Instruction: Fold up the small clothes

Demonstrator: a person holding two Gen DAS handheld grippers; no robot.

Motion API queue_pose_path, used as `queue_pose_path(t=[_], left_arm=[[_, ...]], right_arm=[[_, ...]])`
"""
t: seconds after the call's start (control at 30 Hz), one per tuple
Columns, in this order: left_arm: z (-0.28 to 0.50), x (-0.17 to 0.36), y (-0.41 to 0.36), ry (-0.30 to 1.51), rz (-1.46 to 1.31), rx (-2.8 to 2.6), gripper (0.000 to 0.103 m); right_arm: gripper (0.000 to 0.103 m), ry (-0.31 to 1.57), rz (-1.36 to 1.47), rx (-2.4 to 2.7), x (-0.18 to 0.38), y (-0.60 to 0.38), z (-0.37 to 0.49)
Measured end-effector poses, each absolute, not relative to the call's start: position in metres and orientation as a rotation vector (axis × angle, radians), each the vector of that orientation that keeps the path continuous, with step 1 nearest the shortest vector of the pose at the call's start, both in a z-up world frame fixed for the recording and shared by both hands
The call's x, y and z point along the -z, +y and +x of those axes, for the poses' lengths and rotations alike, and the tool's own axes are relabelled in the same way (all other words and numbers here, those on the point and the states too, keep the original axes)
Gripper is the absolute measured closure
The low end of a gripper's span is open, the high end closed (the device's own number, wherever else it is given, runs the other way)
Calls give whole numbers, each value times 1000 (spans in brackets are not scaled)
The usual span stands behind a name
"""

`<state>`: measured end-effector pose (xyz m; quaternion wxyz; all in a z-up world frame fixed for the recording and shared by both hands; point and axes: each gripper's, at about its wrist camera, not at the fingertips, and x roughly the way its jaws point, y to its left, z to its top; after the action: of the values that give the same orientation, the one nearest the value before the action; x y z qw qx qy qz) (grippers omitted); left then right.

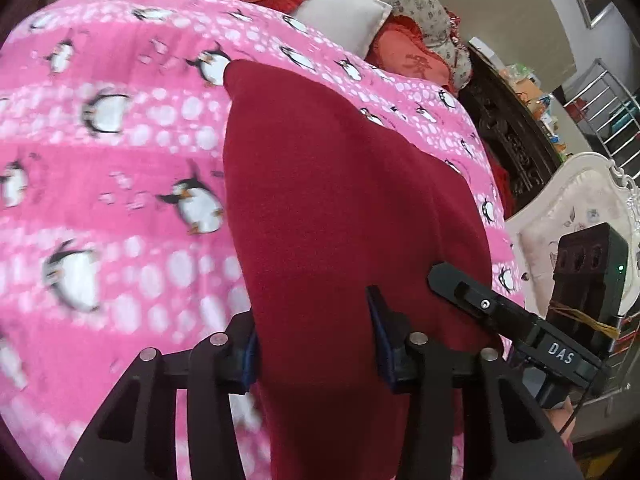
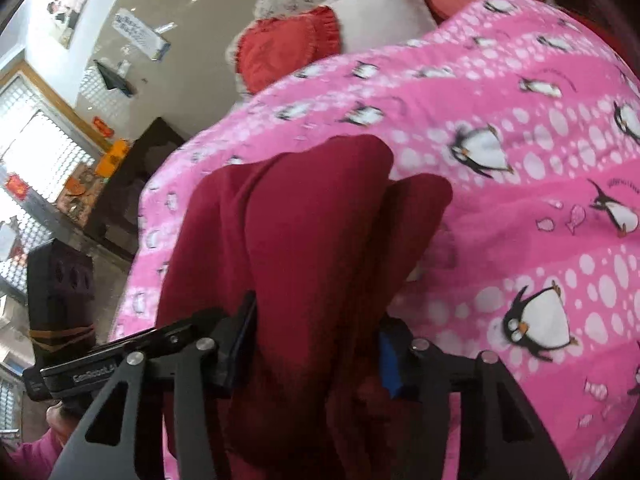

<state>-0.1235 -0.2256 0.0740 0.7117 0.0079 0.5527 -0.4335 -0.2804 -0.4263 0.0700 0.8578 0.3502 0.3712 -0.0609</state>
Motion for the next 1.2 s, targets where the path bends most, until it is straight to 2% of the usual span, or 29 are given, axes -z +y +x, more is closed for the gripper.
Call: queue_pose_path(t=[0.2,0.33,0.4,0.43,0.47,0.63,0.67,0.77,0.9,1.03,1.1,1.2], left_arm=[[-126,-100,-166,1260,62,881,79],[-126,-71,-139,1286,100,796,76],[-127,-49,-131,1313,104,770,66],[-127,-46,-126,1305,81,772,62],[-128,-46,-121,1289,53,775,61],[-134,-73,-107,1147,89,708,60],[-134,-76,-103,1122,94,695,60],[-136,-91,-95,1050,87,659,60],[-142,-100,-92,971,112,604,60],[-153,-111,-82,905,121,592,61],[-159,-116,-79,873,126,589,61],[-167,-123,-77,845,133,575,60]], right_arm=[[49,823,760,29,-92,-379,-276],[42,884,766,20,-67,-346,-265],[40,976,721,49,-50,-335,-258],[34,999,664,84,-48,-329,-258],[32,1002,635,100,-50,-326,-260],[32,943,410,182,-98,-308,-280],[35,930,363,176,-109,-304,-282],[51,870,336,85,-134,-287,-292],[69,904,266,15,-124,-253,-295],[75,995,161,163,-89,-255,-300],[74,1015,248,151,-76,-267,-306],[74,969,326,127,-86,-274,-315]])
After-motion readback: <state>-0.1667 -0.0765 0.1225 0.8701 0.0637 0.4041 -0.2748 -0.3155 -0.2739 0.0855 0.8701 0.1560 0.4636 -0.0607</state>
